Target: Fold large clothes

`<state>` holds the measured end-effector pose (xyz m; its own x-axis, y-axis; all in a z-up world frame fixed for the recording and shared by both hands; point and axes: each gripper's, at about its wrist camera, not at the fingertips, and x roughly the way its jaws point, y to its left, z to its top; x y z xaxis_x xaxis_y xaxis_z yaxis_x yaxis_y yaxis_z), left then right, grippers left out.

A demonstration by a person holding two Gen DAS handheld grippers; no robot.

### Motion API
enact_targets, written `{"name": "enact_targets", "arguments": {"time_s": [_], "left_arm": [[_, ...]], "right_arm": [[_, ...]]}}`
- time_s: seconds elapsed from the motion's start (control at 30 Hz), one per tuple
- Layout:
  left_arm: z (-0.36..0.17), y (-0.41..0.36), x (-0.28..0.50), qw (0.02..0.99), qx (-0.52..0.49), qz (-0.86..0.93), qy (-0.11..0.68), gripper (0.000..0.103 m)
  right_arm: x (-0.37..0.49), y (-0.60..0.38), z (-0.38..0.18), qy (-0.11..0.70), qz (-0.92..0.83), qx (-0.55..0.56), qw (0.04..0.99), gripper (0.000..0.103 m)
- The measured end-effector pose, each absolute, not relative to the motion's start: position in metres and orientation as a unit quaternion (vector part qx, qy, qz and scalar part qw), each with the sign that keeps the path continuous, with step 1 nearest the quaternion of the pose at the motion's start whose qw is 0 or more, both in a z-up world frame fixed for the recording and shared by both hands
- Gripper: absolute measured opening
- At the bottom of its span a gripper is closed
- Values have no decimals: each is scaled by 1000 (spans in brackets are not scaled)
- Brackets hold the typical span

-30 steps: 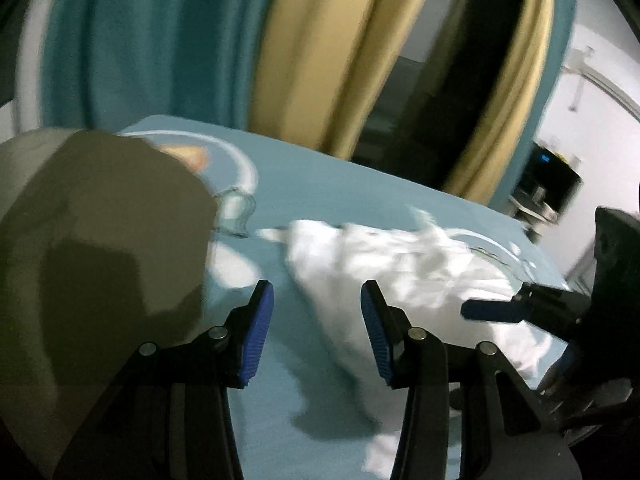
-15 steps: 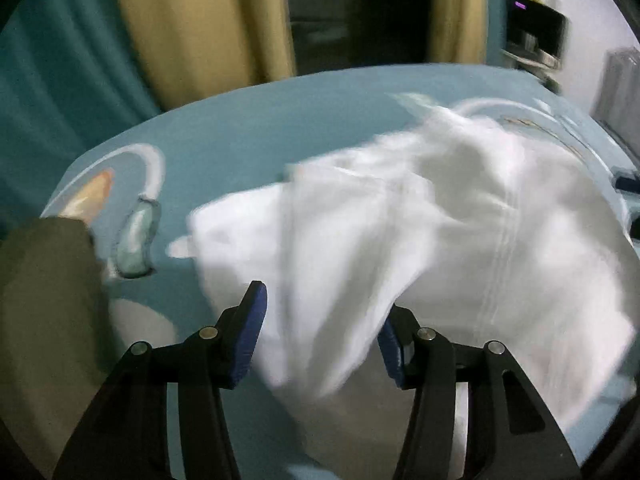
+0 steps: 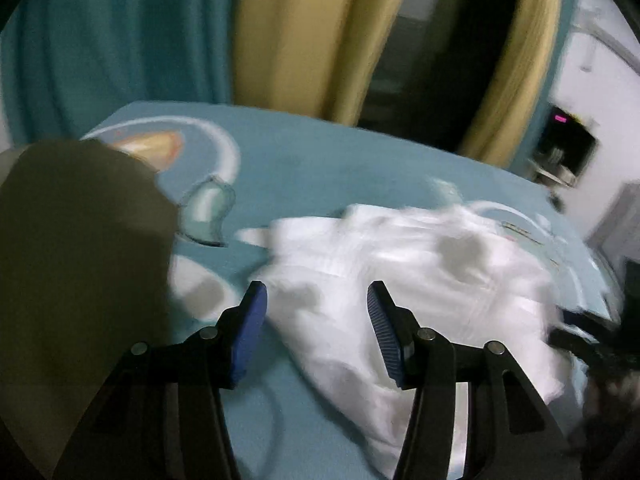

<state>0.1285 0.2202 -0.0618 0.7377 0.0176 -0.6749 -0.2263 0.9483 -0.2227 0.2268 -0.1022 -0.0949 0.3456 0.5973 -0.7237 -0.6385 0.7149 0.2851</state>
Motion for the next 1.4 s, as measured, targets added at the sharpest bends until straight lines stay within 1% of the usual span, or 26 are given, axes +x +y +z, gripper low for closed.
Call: {"name": "enact_targets", "arguments": {"time_s": [0.07, 0.13, 0.2, 0.3, 0.53, 0.63, 0.73, 0.8, 0.93, 1.0, 1.13, 1.27, 1.3, 1.33, 1.4], "left_arm": [[-61, 197, 126, 924, -102, 13, 367, 55], [-68, 183, 140, 918, -51, -1, 392, 55], [-81, 183, 158, 901, -37, 9, 432, 55], [-104, 196, 186, 882, -38, 3, 471, 55], [-102, 207, 219, 881, 6, 9, 472, 55], [-100, 223, 230, 885, 45, 96, 453, 55], [-86, 246, 225, 893, 18, 145, 426, 55], [-71, 257, 211, 905, -36, 134, 402, 55], [-60, 256, 180, 907, -151, 44, 390, 55], [-66, 244, 165, 899, -175, -1, 400, 55], [-93, 204, 139, 882, -134, -21, 451, 55], [-101, 184, 116, 893, -87, -18, 442, 54], [-101, 183, 112, 894, -89, -19, 439, 44], [-102, 181, 108, 894, -95, -20, 437, 29], [-104, 181, 105, 894, -99, -27, 436, 20]], "right_arm": [[226, -101, -97, 433, 378, -23, 818, 79], [225, -100, -98, 433, 378, -23, 818, 79], [223, -100, -97, 433, 376, -25, 819, 79], [220, -103, -95, 429, 374, -25, 822, 79], [220, -108, -99, 433, 371, -15, 821, 79], [220, -105, -100, 435, 372, -18, 820, 79], [221, -103, -100, 435, 375, -22, 818, 79], [220, -102, -99, 435, 376, -23, 818, 79], [222, -106, -97, 435, 374, -17, 819, 79], [223, -108, -94, 431, 371, -17, 822, 79], [220, -116, -87, 420, 371, -18, 828, 79], [216, -120, -89, 415, 368, -28, 832, 79], [215, -120, -90, 417, 367, -29, 831, 79], [215, -121, -92, 419, 368, -28, 830, 79], [215, -122, -98, 424, 380, -14, 822, 78]]}}
